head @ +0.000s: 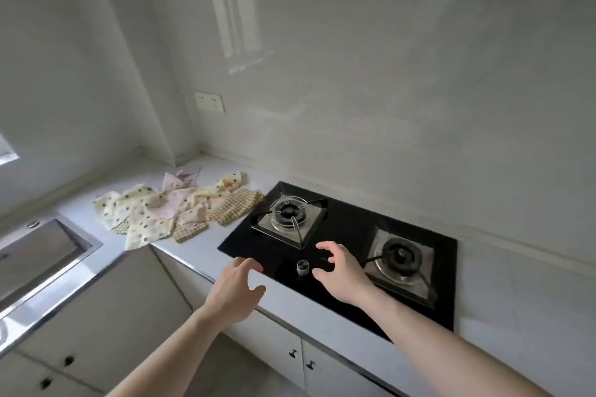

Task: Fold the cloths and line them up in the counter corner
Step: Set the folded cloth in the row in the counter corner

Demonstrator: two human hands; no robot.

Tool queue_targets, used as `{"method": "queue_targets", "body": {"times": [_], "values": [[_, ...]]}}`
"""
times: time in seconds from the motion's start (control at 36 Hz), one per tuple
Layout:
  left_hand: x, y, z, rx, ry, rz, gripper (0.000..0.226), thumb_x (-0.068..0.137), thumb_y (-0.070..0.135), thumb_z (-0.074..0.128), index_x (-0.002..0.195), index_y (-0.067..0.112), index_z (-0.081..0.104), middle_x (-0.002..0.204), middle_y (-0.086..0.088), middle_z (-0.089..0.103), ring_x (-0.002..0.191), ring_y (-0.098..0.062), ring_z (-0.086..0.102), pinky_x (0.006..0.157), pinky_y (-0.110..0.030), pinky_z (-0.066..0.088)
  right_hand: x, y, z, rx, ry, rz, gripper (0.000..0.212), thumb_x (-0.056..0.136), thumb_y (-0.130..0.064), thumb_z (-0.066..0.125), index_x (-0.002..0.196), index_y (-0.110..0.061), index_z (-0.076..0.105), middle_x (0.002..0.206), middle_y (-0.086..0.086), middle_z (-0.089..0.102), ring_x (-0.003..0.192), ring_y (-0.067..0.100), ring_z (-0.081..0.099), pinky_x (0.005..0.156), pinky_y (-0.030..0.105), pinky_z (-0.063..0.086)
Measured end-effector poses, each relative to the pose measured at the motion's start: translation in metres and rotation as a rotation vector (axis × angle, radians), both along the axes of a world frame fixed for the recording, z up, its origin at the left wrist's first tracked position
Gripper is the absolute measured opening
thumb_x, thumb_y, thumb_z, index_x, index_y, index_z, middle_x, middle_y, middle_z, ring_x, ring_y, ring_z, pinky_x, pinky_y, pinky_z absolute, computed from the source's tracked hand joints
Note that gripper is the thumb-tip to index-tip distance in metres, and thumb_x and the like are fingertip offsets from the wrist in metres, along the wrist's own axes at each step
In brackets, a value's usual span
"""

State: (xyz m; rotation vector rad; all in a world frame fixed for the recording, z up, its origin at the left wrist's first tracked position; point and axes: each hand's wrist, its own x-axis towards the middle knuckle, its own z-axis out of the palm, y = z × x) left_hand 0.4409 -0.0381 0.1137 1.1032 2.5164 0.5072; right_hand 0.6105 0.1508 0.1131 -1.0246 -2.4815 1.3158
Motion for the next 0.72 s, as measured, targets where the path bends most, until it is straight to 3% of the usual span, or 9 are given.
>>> {"method": "queue_targets", "body": {"times": [0.22,0.36,0.44,0.61,0.72], "values": [[-0.093,-0.049,-0.002,0.071,-0.003,0.142,0.033,0.094,0.034,0.062,0.126,0.036,0.053,0.138,0.013,0.044,0.109,-0.007,0.054,0.096,-0.026,0.043,-0.113,-0.030,0.012,0.005,0.007,0.172,0.054,0.092,-0.030,0.064,0.142,-0.032,0.045,0.148,-0.012,0.039,0.133,0.011,0.045,0.101,0.025,0.040],[-0.147,-0.085,-0.002,0.031,0.003,0.234,0.039,0.090,0.031,0.063,0.128,0.036,0.055,0.137,0.013,0.046,0.131,-0.013,0.047,0.107,-0.027,0.040,-0.188,-0.044,-0.003,-0.052,-0.014,0.226,0.054,0.092,-0.027,0.065,0.143,-0.030,0.046,0.148,-0.009,0.041,0.129,0.011,0.046,0.103,0.027,0.040],[-0.183,-0.103,0.006,0.018,0.055,0.266,0.040,0.091,0.032,0.063,0.129,0.037,0.055,0.136,0.014,0.046,0.130,-0.013,0.047,0.107,-0.027,0.040,-0.235,-0.052,-0.010,-0.053,-0.017,0.300,0.054,0.092,-0.026,0.064,0.143,-0.029,0.045,0.147,-0.008,0.044,0.123,0.008,0.046,0.101,0.025,0.040],[-0.245,-0.125,0.004,-0.039,0.047,0.300,0.041,0.091,0.031,0.064,0.130,0.035,0.055,0.138,0.010,0.046,0.129,-0.016,0.048,0.107,-0.030,0.040,-0.295,-0.071,-0.020,-0.077,-0.052,0.342,0.052,0.093,-0.025,0.062,0.142,-0.028,0.044,0.148,-0.006,0.041,0.131,0.012,0.043,0.102,0.030,0.045],[-0.289,-0.117,-0.001,-0.066,0.031,0.255,0.041,0.088,0.031,0.065,0.128,0.034,0.055,0.137,0.010,0.046,0.126,-0.014,0.050,0.104,-0.026,0.040,-0.323,-0.071,-0.026,-0.076,-0.044,0.326,0.052,0.093,-0.025,0.061,0.142,-0.031,0.044,0.148,-0.007,0.040,0.122,0.008,0.044,0.092,0.024,0.044]]}}
